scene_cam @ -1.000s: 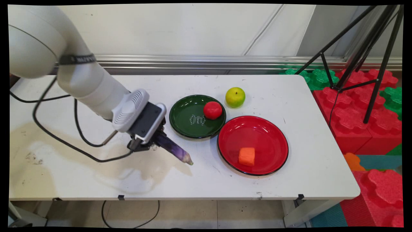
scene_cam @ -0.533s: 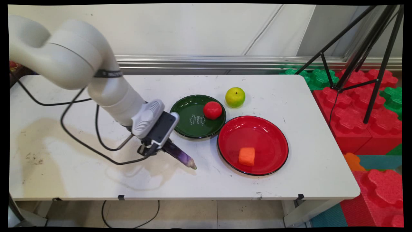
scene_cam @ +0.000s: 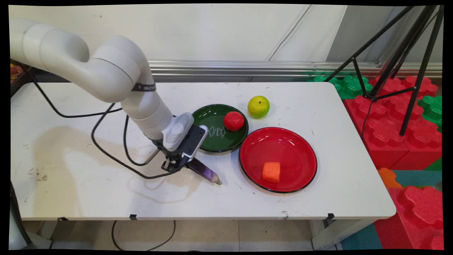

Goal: Place the picked object on the table

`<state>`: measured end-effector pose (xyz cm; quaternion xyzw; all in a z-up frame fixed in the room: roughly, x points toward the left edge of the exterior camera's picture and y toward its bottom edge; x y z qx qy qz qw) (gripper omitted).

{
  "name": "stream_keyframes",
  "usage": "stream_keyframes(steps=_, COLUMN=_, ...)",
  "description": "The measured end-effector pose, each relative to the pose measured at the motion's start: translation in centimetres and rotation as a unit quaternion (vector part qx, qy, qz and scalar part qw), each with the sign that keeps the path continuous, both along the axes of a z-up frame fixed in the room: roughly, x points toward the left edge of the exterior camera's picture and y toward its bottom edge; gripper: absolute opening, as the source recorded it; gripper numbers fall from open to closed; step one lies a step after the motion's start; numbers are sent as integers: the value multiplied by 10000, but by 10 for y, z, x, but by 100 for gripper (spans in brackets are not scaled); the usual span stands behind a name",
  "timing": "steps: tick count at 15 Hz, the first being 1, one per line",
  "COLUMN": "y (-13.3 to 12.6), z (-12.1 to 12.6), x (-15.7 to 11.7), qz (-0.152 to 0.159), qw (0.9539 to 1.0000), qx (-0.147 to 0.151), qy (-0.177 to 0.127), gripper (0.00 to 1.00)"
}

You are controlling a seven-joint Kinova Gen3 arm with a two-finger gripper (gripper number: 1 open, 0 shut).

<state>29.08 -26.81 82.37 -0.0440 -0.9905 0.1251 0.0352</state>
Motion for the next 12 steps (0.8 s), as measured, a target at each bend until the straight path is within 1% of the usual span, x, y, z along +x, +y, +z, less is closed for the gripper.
stream_keyframes(steps=3, y=-8, z=-10, x=-1, qz=59, qw=10000, qx=50, qy=0, gripper=0)
stream_keyframes(steps=9, y=-17, z=-21, x=0, qz=122, qw=9999, qx=91, qy=-16, gripper=0)
stream_keyframes(steps=10, y=-18, z=-23, x=1, qz=124, qw=9999, qx=91, qy=-18, gripper=100)
stream_keyframes(steps=12, y=-19, z=-24, x=1, qz=123, qw=9999, qx=78, qy=-20, gripper=100)
